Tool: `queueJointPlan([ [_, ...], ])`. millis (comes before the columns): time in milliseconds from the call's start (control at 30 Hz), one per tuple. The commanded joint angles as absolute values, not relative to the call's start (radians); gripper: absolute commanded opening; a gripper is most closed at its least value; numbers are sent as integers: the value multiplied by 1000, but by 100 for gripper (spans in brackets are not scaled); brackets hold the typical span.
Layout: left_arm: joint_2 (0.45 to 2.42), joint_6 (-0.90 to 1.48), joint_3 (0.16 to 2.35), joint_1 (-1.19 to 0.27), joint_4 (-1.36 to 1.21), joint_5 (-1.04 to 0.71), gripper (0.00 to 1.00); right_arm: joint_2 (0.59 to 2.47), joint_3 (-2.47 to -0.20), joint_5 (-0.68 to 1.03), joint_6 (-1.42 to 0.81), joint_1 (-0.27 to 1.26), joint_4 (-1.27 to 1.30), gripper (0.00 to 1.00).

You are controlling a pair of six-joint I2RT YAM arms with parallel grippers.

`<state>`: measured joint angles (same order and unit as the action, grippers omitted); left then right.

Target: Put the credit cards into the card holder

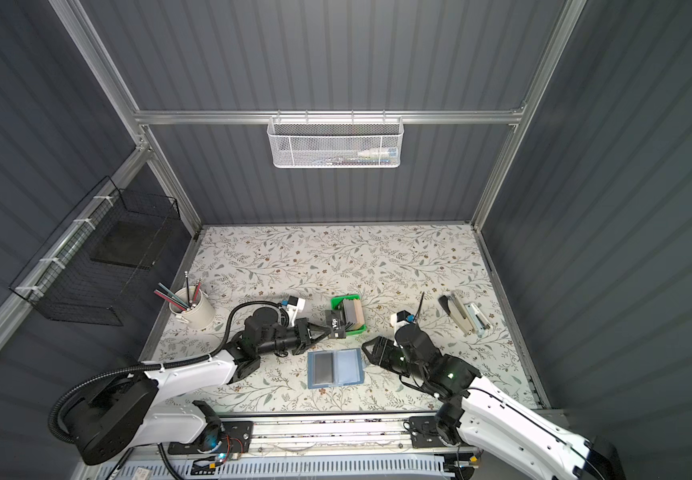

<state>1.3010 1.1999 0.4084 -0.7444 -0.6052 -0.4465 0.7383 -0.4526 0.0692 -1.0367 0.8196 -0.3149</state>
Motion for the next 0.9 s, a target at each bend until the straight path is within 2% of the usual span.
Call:
queueJointPlan([
  [0,1254,1162,368,-740,-535,-459,0,815,-507,-28,-992,875,-348,58],
  [300,1101,1125,292,-740,-362,-452,0,991,-584,-64,-944,940,-358,59],
  [633,1078,1027,312,-741,-187,-436,0,1014,-550,-62,-949,954,-342,59],
  [867,1080,1003,302,-741,-159,-419,0,1013,-503,-74,-972,972,-351,60],
])
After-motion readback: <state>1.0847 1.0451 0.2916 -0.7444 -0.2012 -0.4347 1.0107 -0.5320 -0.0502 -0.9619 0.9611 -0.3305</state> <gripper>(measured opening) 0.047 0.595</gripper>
